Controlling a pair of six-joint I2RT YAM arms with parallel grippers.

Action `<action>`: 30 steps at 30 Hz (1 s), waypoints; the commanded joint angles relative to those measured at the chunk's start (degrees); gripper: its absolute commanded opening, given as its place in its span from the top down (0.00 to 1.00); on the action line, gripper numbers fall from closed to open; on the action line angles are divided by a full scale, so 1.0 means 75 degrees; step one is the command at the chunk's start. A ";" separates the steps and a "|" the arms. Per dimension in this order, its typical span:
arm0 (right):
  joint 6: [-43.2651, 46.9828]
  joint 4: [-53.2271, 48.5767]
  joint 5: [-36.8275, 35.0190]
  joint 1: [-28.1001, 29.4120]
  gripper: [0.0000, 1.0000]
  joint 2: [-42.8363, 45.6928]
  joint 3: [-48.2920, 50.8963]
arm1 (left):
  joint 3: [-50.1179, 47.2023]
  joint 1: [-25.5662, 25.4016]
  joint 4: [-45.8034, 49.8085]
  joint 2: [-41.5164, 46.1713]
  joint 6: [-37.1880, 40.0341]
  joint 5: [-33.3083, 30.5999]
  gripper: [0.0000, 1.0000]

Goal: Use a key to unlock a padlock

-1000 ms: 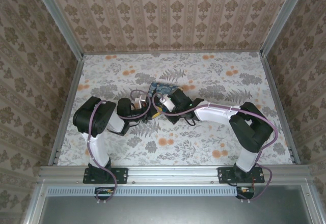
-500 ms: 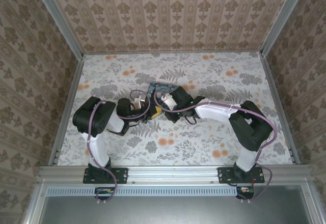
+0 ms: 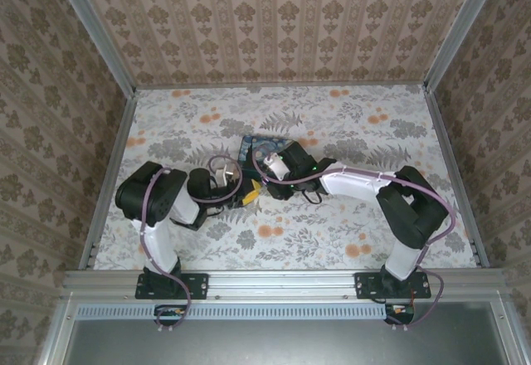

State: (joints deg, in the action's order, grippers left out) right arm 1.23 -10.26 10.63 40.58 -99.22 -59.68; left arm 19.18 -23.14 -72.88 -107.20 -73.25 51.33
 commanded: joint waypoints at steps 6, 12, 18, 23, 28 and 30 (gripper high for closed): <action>-0.0021 0.0374 -0.1083 0.0532 0.64 0.0248 0.0248 | -0.0410 0.0213 -0.0103 0.0905 0.0182 -0.0628 0.55; -0.0117 0.0583 -0.1717 0.0812 0.59 -0.0267 -0.0016 | -0.0410 0.0281 0.1320 0.1990 0.0773 -0.0979 0.49; -0.0187 0.0613 -0.2385 0.0960 0.58 -0.0931 -0.0443 | -0.0383 0.0594 0.3362 0.3283 0.1599 -0.1184 0.48; -0.0211 0.0688 -0.2784 0.0988 0.61 -0.1200 -0.0548 | -0.0506 0.0891 0.3589 0.3653 0.1623 -0.1090 0.48; -0.0133 0.0648 -0.2865 0.0993 0.74 -0.1325 -0.0540 | -0.0509 0.0996 0.3589 0.3666 0.1621 -0.1170 0.48; -0.0074 0.0638 -0.2847 0.0990 0.80 -0.1350 -0.0510 | -0.0466 0.1018 0.3594 0.3692 0.1642 -0.1235 0.48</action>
State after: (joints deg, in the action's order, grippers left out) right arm 0.05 -5.30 -9.13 47.68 -107.74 -62.72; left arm 15.97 -16.16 -46.81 -80.49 -62.74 43.00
